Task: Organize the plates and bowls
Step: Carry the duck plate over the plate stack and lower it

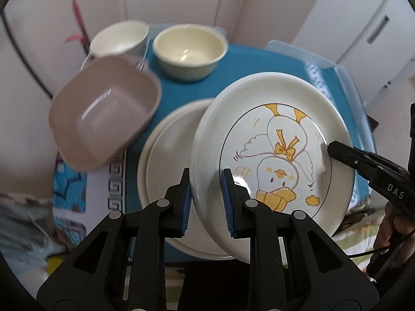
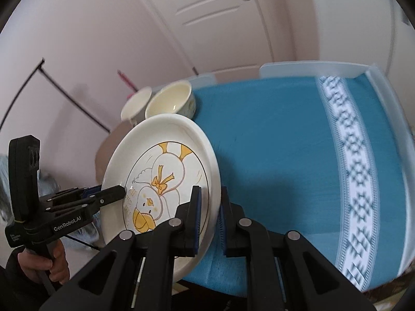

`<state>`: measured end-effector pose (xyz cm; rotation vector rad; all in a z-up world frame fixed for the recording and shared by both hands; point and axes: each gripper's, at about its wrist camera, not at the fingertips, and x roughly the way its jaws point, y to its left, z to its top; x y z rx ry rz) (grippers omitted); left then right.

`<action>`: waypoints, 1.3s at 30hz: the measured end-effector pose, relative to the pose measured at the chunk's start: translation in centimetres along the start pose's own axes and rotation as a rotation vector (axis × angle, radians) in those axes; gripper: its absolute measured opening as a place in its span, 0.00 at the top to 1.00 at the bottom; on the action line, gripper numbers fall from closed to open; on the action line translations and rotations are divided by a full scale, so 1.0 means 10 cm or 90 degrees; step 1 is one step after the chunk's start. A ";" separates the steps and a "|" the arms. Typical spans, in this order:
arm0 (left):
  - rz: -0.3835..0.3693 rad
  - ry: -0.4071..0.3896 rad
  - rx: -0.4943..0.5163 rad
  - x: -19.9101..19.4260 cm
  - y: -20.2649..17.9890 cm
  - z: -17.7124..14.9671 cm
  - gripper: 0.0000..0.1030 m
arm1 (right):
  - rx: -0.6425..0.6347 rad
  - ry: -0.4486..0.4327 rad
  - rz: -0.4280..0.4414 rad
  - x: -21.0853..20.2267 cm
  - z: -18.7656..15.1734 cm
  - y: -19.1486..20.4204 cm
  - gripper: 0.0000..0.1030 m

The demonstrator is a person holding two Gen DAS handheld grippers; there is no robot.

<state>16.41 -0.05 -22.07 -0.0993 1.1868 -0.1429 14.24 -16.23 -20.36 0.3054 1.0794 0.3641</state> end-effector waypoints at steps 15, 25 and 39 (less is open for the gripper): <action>0.058 0.005 -0.039 0.41 0.14 -0.07 0.81 | -0.109 0.041 -0.009 0.35 0.06 0.16 0.89; 0.132 -0.002 0.018 0.47 -0.05 -0.08 0.81 | -0.154 0.052 -0.028 0.47 0.03 0.21 0.89; 0.243 -0.027 0.110 0.49 -0.25 -0.19 0.81 | -0.229 0.052 -0.075 0.62 -0.01 0.38 0.89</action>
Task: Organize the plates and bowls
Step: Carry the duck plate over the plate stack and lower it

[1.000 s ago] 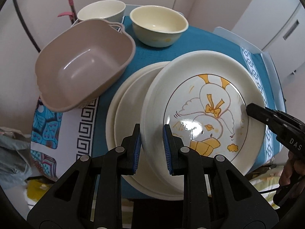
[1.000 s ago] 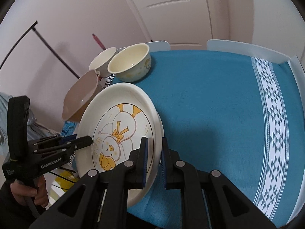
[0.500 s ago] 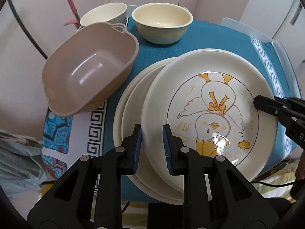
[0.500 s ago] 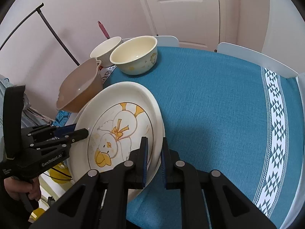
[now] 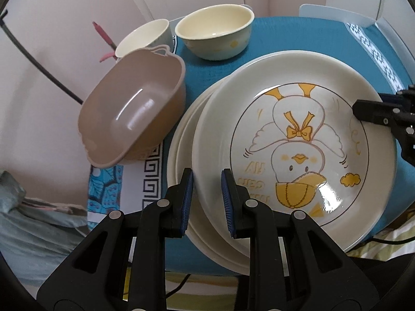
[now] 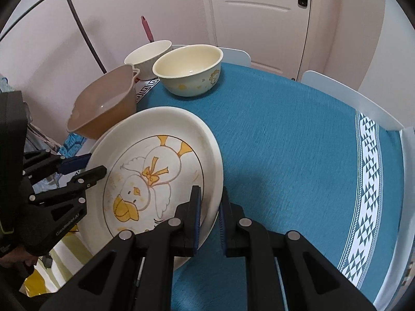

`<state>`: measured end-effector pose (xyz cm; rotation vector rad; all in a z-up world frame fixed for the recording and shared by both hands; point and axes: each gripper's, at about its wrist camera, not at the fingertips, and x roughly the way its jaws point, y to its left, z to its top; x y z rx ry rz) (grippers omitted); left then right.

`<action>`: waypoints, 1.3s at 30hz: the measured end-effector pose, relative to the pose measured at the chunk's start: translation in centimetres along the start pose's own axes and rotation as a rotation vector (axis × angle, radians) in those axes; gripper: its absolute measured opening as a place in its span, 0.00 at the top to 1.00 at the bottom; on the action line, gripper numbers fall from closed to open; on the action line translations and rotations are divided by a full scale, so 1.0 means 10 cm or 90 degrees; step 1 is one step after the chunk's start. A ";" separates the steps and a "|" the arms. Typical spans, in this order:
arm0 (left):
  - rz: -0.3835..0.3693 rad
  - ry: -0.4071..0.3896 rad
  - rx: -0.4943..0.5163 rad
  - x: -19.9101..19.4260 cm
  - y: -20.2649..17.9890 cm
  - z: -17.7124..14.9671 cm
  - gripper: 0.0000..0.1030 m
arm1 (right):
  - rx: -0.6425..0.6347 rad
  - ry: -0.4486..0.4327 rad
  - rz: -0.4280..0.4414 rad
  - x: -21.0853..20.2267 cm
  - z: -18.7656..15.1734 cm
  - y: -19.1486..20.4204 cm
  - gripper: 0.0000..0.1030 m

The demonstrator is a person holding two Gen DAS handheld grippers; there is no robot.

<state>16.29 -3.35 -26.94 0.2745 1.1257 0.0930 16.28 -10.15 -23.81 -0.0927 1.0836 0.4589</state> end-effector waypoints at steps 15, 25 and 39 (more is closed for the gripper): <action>0.028 -0.006 0.026 -0.06 -0.03 -0.06 0.81 | -0.050 0.006 -0.040 0.07 0.04 0.10 0.88; 0.056 -0.014 0.043 -0.09 -0.02 -0.10 0.81 | -0.081 0.014 -0.054 0.10 0.07 0.15 0.87; 0.021 -0.011 0.021 -0.13 0.04 -0.06 0.81 | -0.066 0.005 -0.053 0.09 0.08 0.12 0.87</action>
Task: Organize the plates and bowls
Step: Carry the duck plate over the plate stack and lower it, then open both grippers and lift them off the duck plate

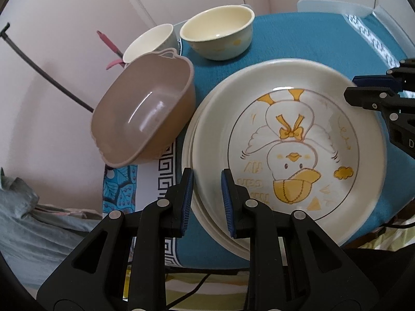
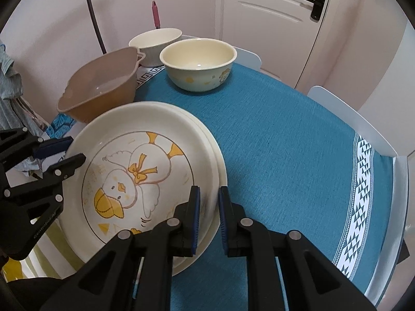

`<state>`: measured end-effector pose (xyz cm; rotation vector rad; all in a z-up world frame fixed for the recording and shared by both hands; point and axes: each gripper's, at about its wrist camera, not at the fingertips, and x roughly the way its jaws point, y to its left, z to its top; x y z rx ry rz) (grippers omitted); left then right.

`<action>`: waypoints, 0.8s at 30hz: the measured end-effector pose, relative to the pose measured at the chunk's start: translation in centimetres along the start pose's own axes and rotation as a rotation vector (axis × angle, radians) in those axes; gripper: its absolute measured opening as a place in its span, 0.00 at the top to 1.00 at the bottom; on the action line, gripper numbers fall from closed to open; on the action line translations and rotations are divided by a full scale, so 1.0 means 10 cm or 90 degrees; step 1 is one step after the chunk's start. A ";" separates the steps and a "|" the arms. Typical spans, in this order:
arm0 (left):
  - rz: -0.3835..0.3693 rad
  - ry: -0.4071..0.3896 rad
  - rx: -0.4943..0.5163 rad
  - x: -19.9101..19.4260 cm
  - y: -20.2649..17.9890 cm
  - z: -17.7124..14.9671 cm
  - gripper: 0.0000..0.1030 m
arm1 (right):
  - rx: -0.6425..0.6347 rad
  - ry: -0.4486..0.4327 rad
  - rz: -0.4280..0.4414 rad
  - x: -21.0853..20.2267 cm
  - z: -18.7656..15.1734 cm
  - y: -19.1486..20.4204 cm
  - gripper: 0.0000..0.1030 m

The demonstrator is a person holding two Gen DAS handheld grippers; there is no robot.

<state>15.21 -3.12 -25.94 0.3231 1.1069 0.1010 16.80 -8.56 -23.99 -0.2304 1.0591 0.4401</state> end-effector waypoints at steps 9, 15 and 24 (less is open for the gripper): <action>-0.069 -0.006 -0.070 -0.18 0.19 0.22 0.80 | 0.065 -0.034 0.051 -0.24 0.11 -0.14 0.81; -0.091 0.001 -0.130 -0.27 0.35 0.26 0.80 | 0.065 -0.087 0.084 -0.51 0.24 -0.22 0.03; -0.140 -0.054 -0.196 -0.51 0.61 0.34 0.80 | 0.048 -0.146 0.121 -0.69 0.47 -0.22 0.02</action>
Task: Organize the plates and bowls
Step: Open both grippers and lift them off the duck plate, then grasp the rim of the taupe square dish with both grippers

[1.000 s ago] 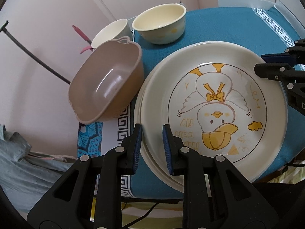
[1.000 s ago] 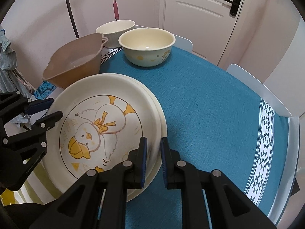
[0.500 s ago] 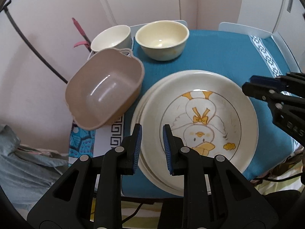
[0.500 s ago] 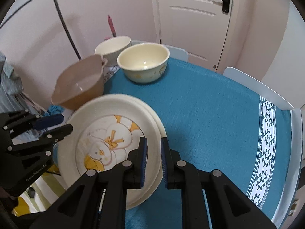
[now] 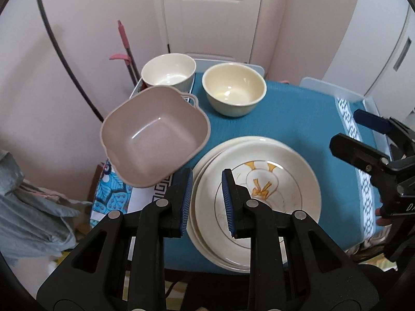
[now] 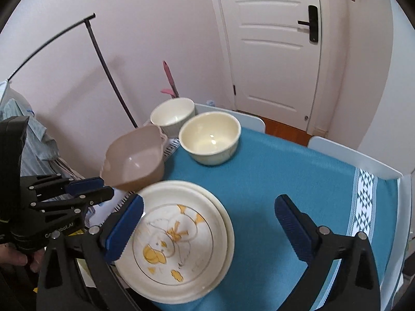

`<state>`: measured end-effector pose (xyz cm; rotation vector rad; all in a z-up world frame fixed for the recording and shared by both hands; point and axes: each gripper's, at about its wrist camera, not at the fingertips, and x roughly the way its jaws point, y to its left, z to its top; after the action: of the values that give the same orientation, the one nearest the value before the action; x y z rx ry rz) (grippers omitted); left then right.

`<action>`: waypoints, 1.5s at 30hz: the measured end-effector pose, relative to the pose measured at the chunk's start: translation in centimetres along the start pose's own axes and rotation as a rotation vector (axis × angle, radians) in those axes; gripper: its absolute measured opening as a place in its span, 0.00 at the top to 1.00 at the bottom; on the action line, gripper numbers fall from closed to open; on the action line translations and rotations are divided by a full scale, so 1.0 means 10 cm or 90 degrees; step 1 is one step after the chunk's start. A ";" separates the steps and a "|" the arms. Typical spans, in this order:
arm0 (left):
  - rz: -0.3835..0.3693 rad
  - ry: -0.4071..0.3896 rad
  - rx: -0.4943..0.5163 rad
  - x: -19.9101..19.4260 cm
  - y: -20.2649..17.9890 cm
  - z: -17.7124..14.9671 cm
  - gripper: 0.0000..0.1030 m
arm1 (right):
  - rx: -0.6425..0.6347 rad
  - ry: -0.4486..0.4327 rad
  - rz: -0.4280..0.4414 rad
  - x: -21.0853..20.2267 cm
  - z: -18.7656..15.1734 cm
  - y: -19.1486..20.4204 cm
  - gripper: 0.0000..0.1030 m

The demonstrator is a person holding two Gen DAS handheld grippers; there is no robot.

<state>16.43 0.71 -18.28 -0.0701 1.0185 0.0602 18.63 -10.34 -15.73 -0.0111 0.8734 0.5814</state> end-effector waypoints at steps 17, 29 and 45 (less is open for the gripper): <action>0.067 -0.025 -0.094 -0.26 0.39 0.00 0.00 | -0.056 0.016 0.084 0.18 0.33 0.21 0.01; 0.045 -0.010 -0.193 -0.03 0.96 0.06 0.01 | -0.076 0.113 0.134 0.84 0.68 0.49 0.01; 0.020 0.094 -0.298 0.90 1.46 0.15 0.19 | -0.052 0.287 0.167 2.03 0.65 0.70 0.33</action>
<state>21.19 15.59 -25.67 -0.4908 1.1360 0.3262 30.00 6.83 -24.70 -0.1063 1.2986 0.8804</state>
